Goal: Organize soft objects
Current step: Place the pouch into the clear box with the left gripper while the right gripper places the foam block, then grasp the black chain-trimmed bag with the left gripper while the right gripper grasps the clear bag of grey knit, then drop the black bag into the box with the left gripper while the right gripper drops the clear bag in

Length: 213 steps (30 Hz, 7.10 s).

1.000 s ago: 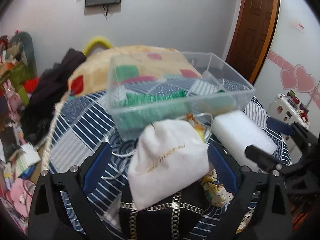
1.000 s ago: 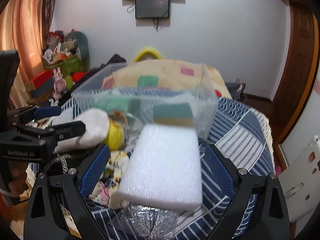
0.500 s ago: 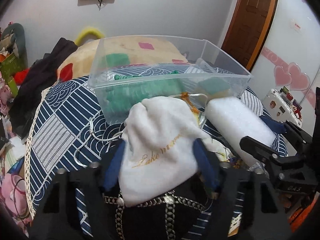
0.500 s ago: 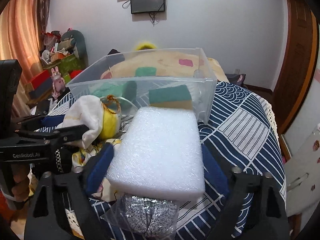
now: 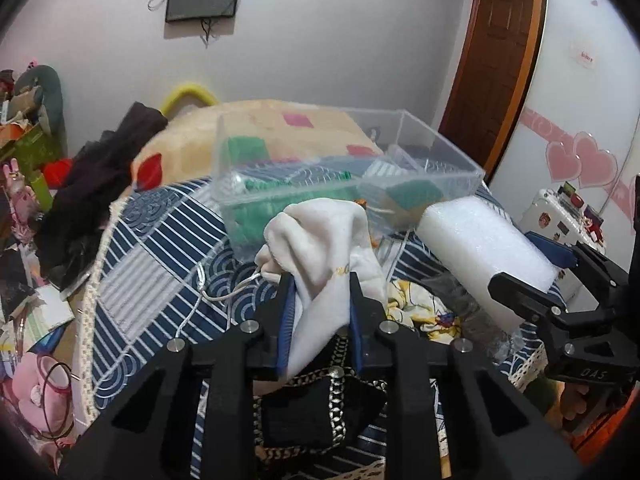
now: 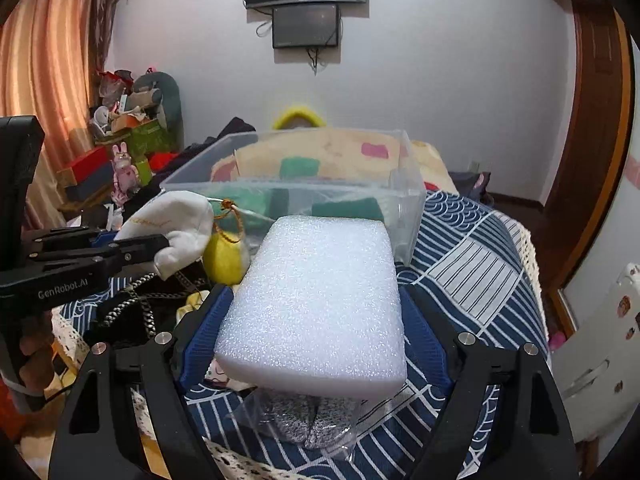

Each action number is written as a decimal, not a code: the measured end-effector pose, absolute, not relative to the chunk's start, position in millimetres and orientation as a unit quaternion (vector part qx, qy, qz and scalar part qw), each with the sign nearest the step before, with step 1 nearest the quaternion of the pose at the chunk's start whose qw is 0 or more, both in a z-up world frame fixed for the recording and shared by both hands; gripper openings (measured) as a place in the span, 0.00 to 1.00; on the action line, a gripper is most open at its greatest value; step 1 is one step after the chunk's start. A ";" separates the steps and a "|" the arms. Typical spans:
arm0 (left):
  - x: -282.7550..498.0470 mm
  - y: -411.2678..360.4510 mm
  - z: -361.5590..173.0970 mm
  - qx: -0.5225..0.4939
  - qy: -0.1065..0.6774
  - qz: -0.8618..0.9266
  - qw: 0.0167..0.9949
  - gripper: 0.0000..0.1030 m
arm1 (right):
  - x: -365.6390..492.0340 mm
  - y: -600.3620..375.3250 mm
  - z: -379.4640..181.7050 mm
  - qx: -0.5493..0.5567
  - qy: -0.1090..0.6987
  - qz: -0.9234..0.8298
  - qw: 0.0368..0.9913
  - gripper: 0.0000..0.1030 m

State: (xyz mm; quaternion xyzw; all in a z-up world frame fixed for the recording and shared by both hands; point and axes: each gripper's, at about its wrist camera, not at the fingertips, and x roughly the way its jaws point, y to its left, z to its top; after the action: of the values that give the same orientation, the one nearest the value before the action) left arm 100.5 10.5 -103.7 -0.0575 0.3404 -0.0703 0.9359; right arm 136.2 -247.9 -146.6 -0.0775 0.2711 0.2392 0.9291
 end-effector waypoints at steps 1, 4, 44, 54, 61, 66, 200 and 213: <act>98.4 12.1 -100.7 -0.058 0.335 -0.069 0.938 0.22 | 135.0 -248.3 -144.5 -0.077 0.267 0.239 0.930 0.79; 93.1 16.5 -90.3 -0.060 0.320 -0.065 0.943 0.22 | 132.4 -249.2 -137.0 -0.076 0.255 0.240 0.933 0.79; 179.5 28.7 -50.5 -0.063 0.281 -0.020 0.957 0.22 | 196.5 -199.3 -91.4 -0.095 0.182 0.225 0.953 0.79; 217.1 26.1 -84.1 -0.068 0.355 -0.046 0.931 0.22 | 221.8 -191.0 -108.0 -0.119 0.237 0.227 0.937 0.79; 225.6 20.8 -95.2 -0.064 0.375 -0.055 0.923 0.22 | 236.5 -188.9 -118.4 -0.129 0.273 0.221 0.927 0.79; 224.2 20.0 -94.4 -0.057 0.374 -0.050 0.924 0.33 | 241.0 -187.2 -122.6 -0.132 0.296 0.225 0.919 0.80; 201.1 17.1 -71.3 -0.043 0.302 -0.029 0.952 0.29 | 223.7 -189.5 -111.0 -0.095 0.237 0.267 0.929 0.25; 218.5 12.4 -88.9 -0.035 0.327 -0.020 0.944 0.42 | 238.6 -190.6 -123.2 -0.112 0.283 0.260 0.916 0.41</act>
State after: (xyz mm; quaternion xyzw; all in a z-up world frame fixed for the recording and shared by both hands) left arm 218.5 12.4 -88.9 -0.0345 0.3273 -0.0195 0.9441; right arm 238.6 -190.6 -123.2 -0.1117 0.2829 0.2601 0.9164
